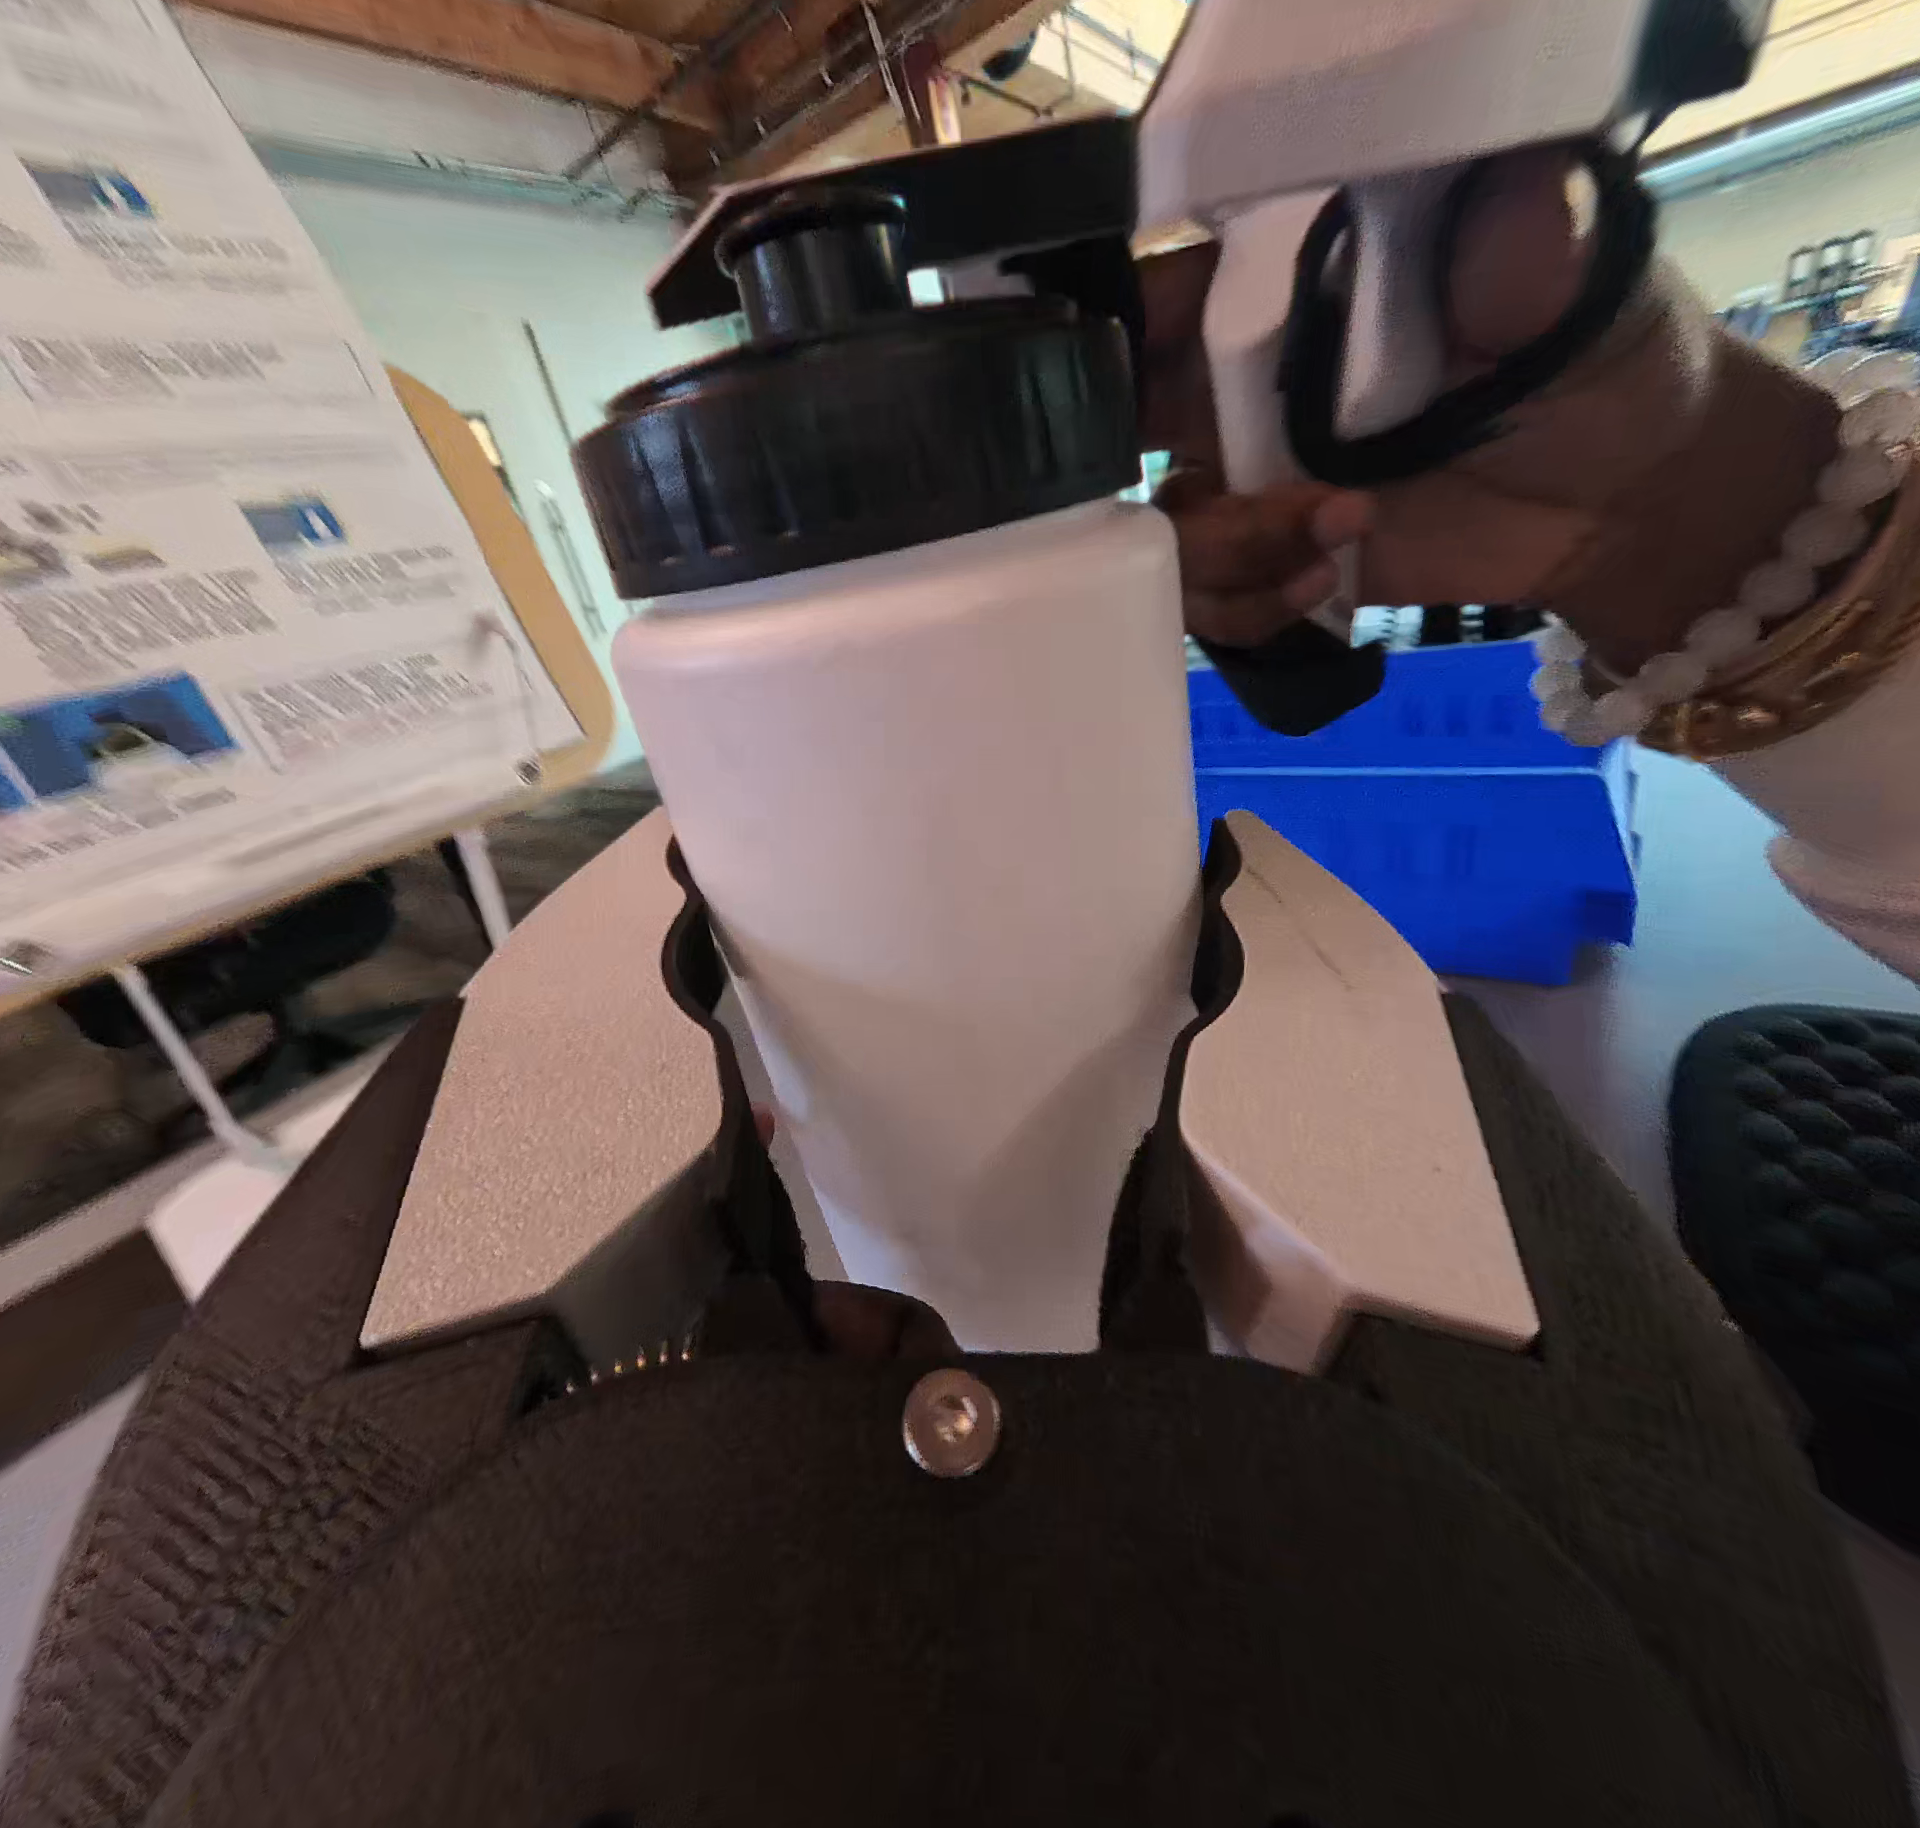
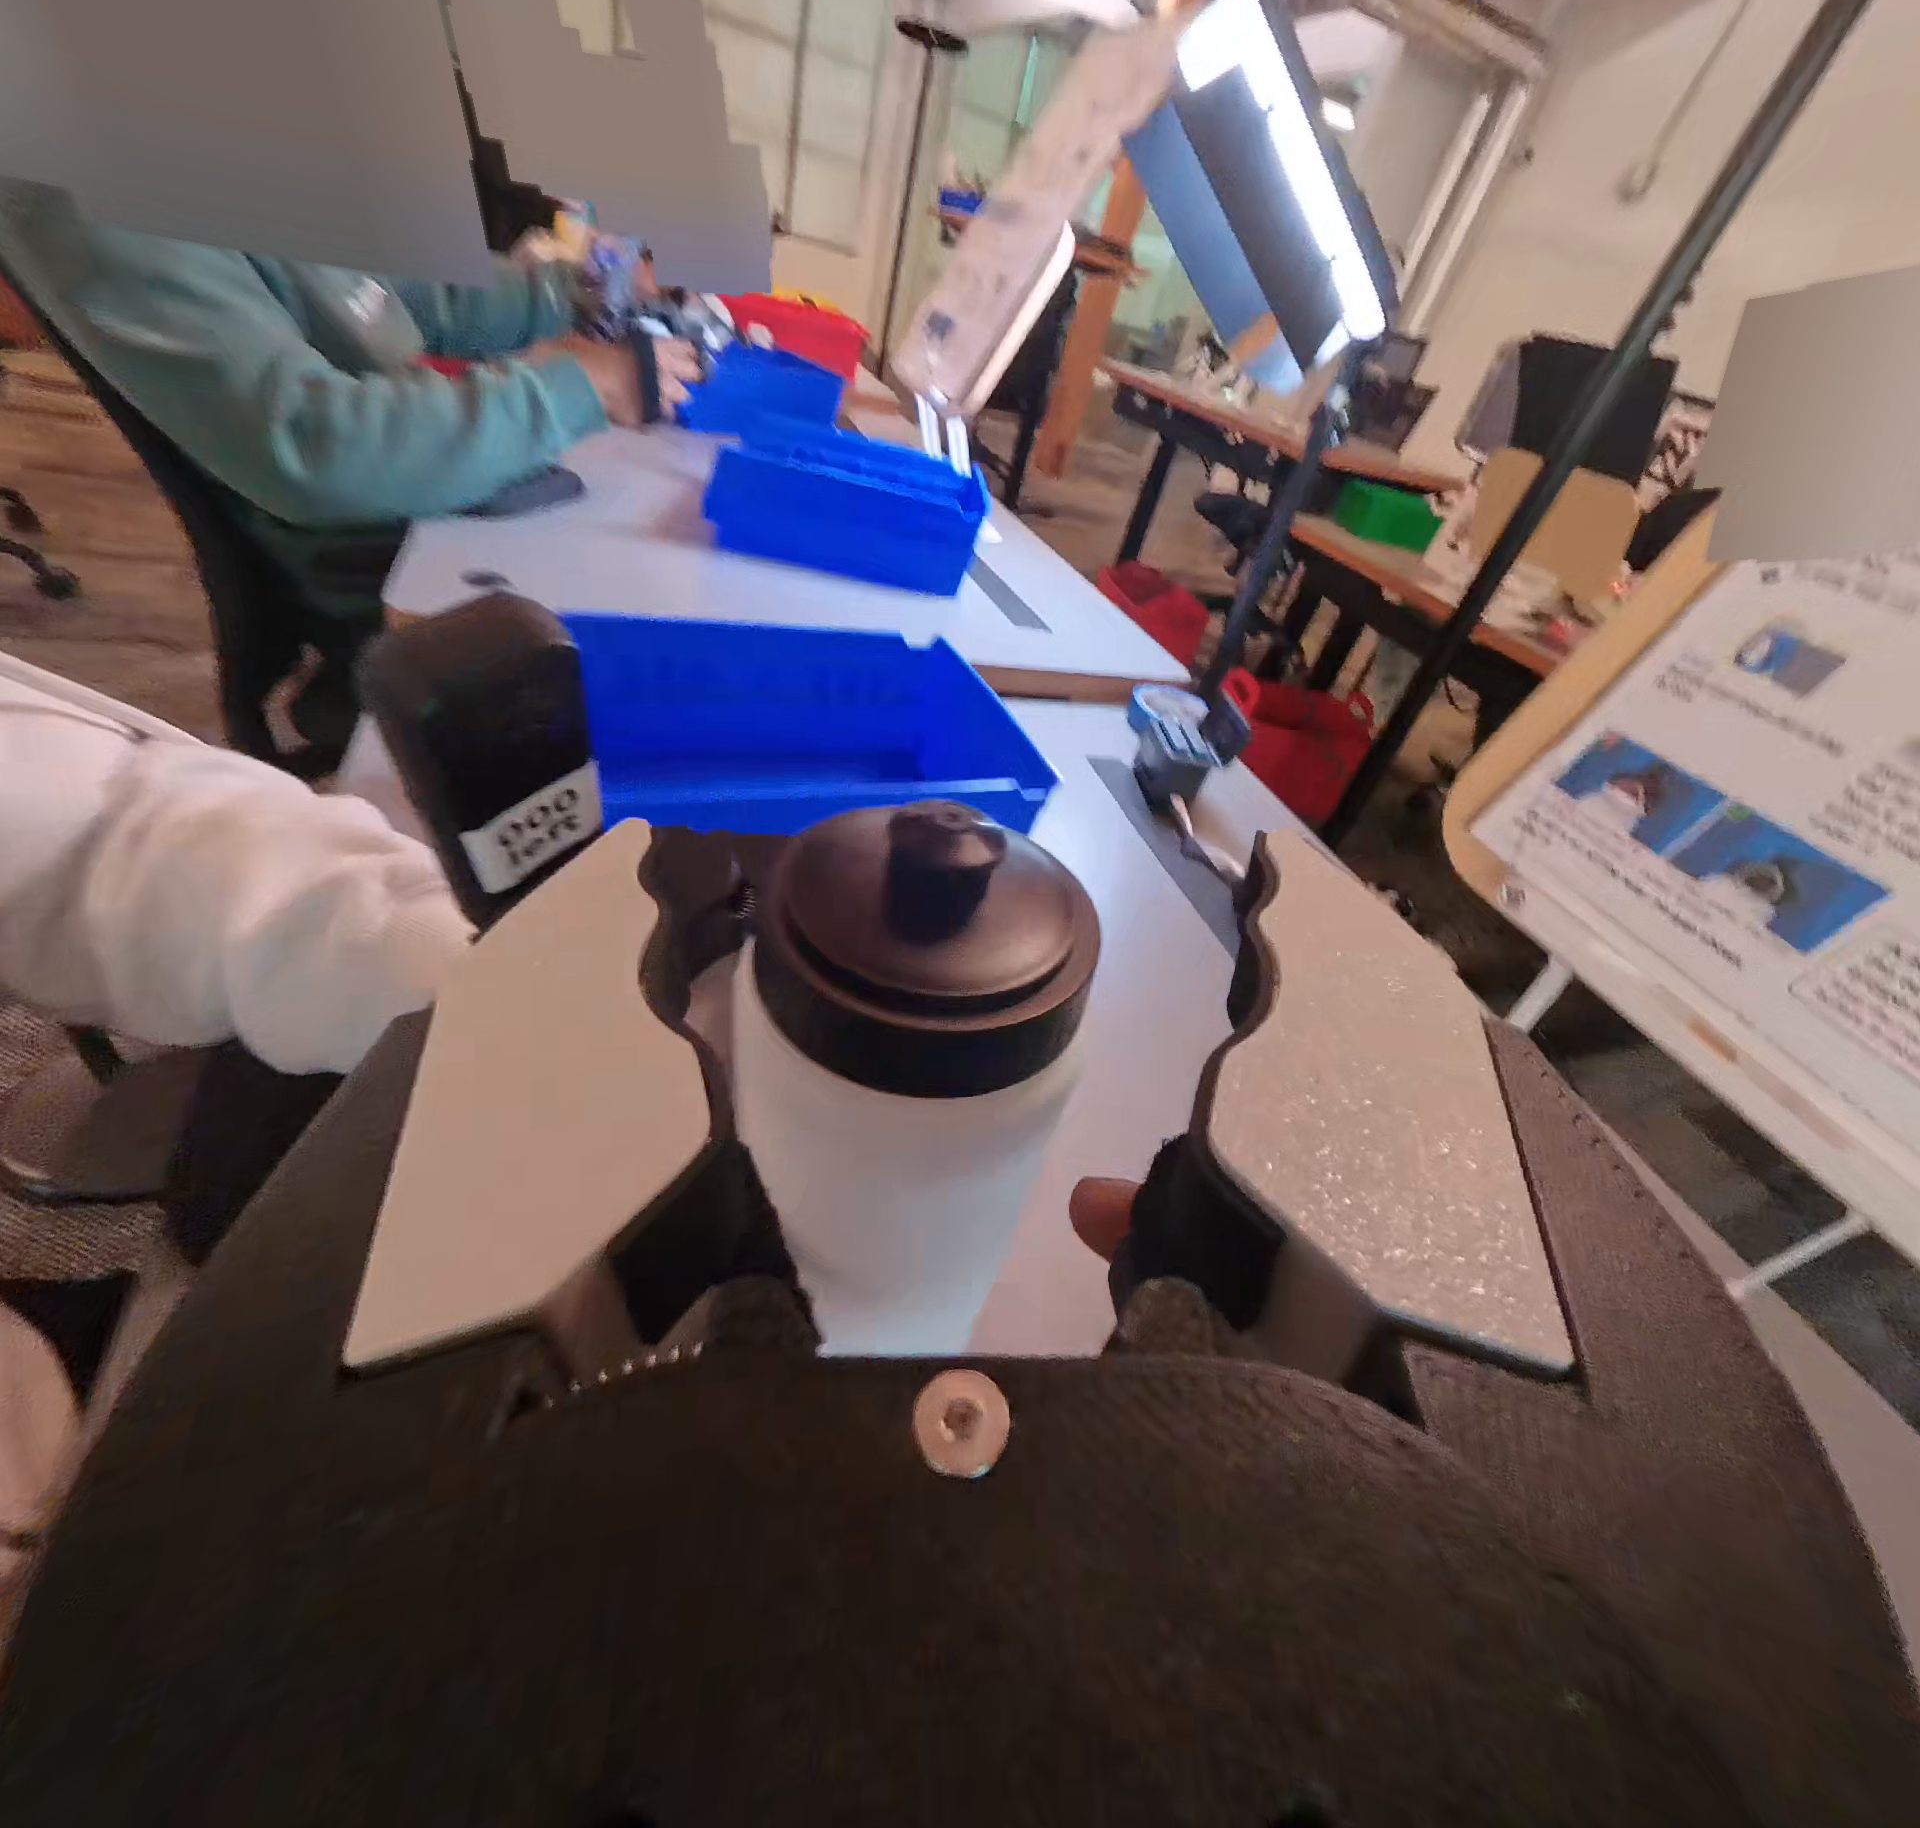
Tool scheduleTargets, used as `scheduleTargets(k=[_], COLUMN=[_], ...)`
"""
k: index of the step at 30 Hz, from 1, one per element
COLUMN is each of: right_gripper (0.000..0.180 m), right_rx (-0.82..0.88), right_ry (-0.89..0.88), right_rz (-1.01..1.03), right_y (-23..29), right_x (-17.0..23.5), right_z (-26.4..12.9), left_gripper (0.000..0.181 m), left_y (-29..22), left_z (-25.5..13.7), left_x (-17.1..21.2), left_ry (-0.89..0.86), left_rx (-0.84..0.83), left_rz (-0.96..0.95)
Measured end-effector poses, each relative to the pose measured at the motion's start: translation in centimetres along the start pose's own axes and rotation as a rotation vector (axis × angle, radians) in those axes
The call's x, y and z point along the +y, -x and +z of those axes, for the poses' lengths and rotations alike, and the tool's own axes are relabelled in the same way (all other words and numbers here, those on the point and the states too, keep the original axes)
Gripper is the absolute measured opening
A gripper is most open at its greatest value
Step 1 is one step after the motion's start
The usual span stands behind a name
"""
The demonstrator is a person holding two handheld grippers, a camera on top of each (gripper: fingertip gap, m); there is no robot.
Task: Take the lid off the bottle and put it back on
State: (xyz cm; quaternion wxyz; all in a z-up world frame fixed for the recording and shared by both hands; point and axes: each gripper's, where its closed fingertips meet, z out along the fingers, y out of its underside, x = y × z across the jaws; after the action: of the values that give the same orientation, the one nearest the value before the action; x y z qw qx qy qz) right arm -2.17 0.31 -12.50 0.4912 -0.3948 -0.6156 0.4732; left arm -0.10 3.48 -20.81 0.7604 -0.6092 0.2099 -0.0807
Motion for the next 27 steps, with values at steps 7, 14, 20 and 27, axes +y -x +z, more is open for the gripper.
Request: scheduleTargets(k=[7,14,20,27], right_gripper=[0.081,0.077,0.075,0.075], right_rx=[-0.101,-0.176,-0.205,-0.218], right_ry=[0.001,0.076,0.058,0.025], right_rz=[0.043,0.092,0.13,0.133], right_y=[-0.2,0.8,1.0,1.1], right_x=[5.0,7.5,7.7,7.7], right_z=[0.3,1.3,1.3,1.2], left_gripper=[0.09,0.091,0.09,0.087], left_y=[-0.7,-0.8,-1.1,-1.3], left_z=[-0.1,-0.4,-0.3,-0.5], left_x=[3.9,4.7,4.9,5.1], left_ry=[0.067,0.063,0.08,0.116], left_rx=[0.054,0.08,0.11,0.157], left_rz=[-0.059,-0.038,-0.063,-0.112])
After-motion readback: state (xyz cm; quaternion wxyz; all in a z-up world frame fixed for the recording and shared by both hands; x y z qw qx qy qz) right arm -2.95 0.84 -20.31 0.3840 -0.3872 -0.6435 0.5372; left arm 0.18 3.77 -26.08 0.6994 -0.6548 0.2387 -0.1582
